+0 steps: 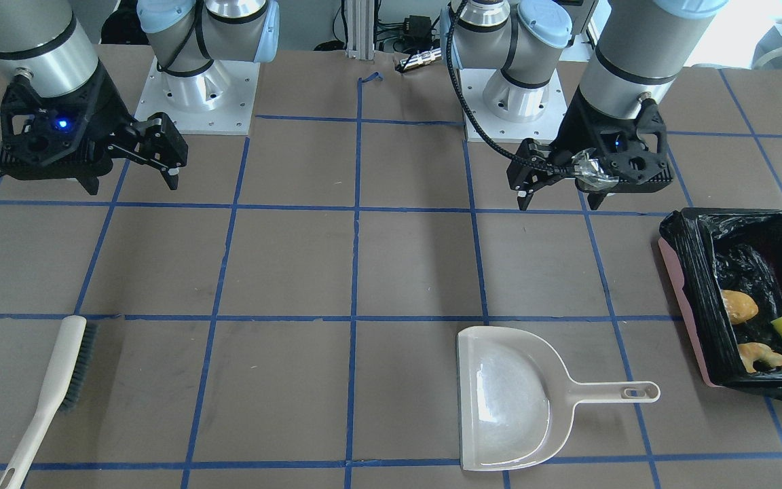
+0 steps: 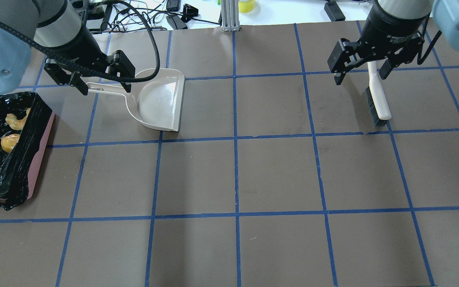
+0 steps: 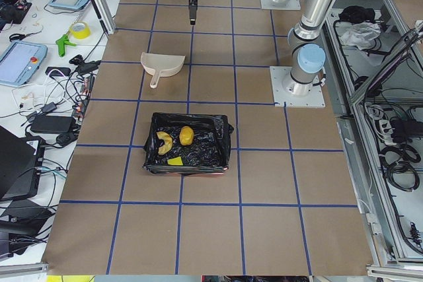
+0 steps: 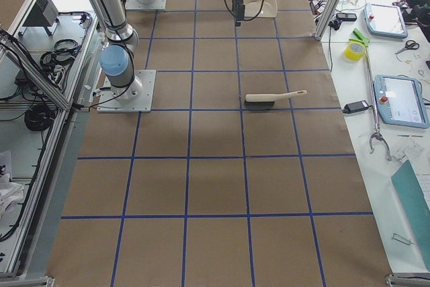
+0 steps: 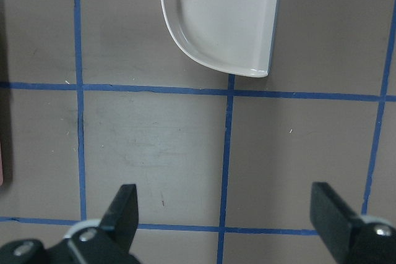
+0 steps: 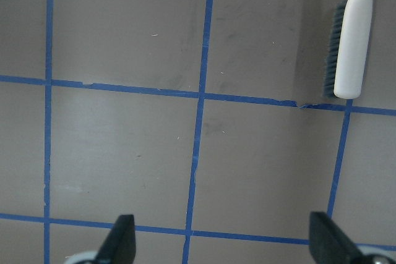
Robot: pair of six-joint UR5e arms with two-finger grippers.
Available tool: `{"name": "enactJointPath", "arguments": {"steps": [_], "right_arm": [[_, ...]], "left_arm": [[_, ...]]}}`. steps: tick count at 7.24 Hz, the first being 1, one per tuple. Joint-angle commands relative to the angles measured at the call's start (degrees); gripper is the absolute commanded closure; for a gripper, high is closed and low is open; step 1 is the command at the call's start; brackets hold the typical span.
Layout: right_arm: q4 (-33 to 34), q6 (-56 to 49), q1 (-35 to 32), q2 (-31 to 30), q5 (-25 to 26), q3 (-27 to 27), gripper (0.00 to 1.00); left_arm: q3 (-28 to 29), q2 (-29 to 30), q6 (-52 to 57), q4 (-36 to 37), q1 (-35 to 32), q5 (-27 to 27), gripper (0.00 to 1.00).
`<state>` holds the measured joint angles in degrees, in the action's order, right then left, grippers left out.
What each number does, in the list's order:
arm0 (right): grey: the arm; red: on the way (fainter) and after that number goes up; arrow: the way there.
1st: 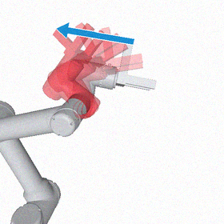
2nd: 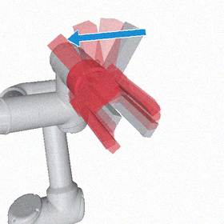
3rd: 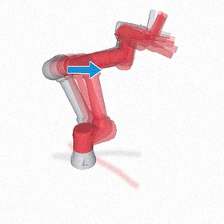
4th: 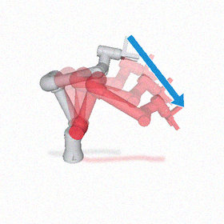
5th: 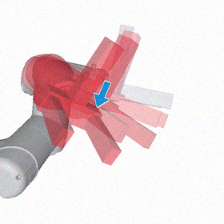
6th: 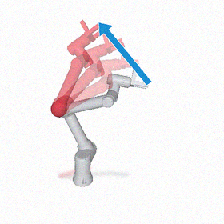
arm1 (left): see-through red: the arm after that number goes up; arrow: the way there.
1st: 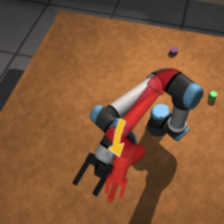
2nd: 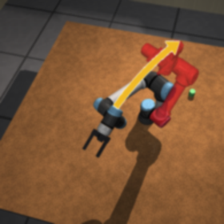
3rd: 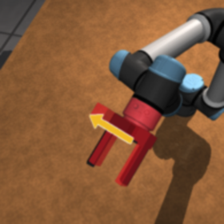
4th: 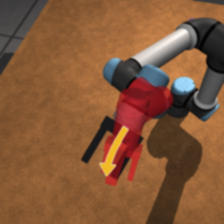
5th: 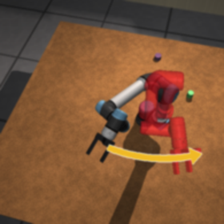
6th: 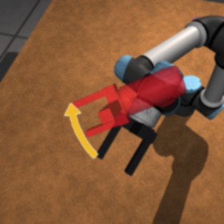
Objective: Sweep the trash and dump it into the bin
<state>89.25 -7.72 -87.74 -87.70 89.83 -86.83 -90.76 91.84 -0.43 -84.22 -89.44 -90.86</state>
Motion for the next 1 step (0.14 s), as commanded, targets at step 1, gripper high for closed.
{"name": "enactJointPath", "arguments": {"steps": [1], "right_arm": [[0.1, 0.2, 0.0, 0.1, 0.0, 0.0, 0.0]], "left_arm": [[-0.3, -0.3, 0.2, 0.3, -0.9, 0.2, 0.0]]}}
